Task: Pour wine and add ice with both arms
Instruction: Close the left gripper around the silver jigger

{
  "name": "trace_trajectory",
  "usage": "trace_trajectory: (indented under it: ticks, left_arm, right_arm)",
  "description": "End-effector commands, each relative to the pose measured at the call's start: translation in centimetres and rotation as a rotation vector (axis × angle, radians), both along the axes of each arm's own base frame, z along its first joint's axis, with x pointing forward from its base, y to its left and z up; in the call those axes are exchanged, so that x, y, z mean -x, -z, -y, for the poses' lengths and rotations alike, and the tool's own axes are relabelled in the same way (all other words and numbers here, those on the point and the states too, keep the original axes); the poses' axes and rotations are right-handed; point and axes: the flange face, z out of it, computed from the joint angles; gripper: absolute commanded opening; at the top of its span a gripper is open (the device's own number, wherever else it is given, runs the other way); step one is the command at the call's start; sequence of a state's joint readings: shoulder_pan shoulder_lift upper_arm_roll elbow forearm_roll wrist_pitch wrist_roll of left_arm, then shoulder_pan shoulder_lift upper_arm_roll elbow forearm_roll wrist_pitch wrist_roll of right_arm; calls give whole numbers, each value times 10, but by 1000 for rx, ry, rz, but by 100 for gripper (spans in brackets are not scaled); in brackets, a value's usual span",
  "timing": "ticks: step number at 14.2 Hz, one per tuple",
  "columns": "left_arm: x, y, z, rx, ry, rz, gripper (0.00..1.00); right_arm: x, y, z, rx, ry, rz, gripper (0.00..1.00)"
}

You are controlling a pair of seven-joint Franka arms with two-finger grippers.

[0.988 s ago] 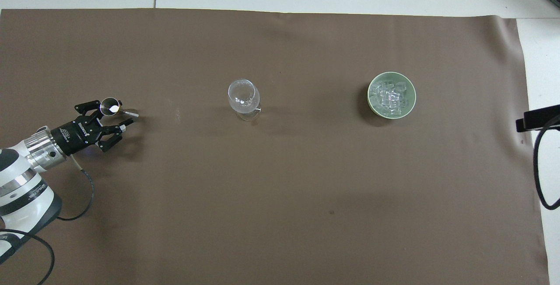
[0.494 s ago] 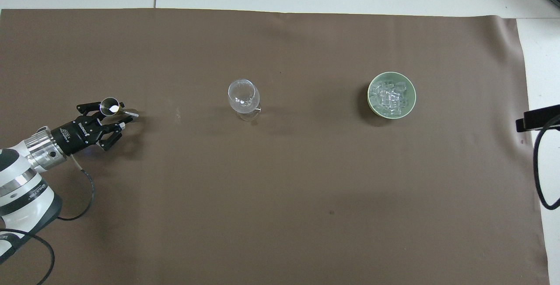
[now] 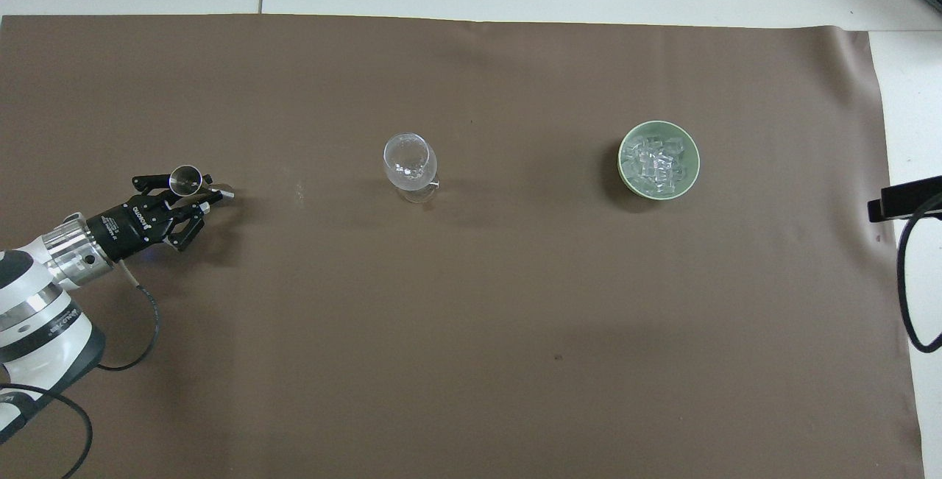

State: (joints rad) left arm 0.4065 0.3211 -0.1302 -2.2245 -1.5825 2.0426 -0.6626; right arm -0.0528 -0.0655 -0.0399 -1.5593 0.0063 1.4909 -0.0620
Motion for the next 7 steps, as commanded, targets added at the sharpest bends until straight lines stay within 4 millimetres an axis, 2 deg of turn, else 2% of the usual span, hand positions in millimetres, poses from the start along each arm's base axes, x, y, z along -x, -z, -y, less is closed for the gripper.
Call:
trace_trajectory:
  ticks: [1, 2, 3, 7]
  left_arm:
    - [-4, 5, 1, 5, -7, 9, 15]
    - [-5, 5, 1, 5, -7, 10, 4]
    - [-5, 5, 1, 5, -6, 11, 0]
    - [-9, 4, 0, 7, -13, 16, 0]
  right_arm:
    - [1, 1, 0, -16, -27, -4, 100]
    - [1, 1, 0, -16, -27, -4, 100]
    - [1, 1, 0, -16, -27, -4, 100]
    - [1, 1, 0, -16, -27, -4, 100]
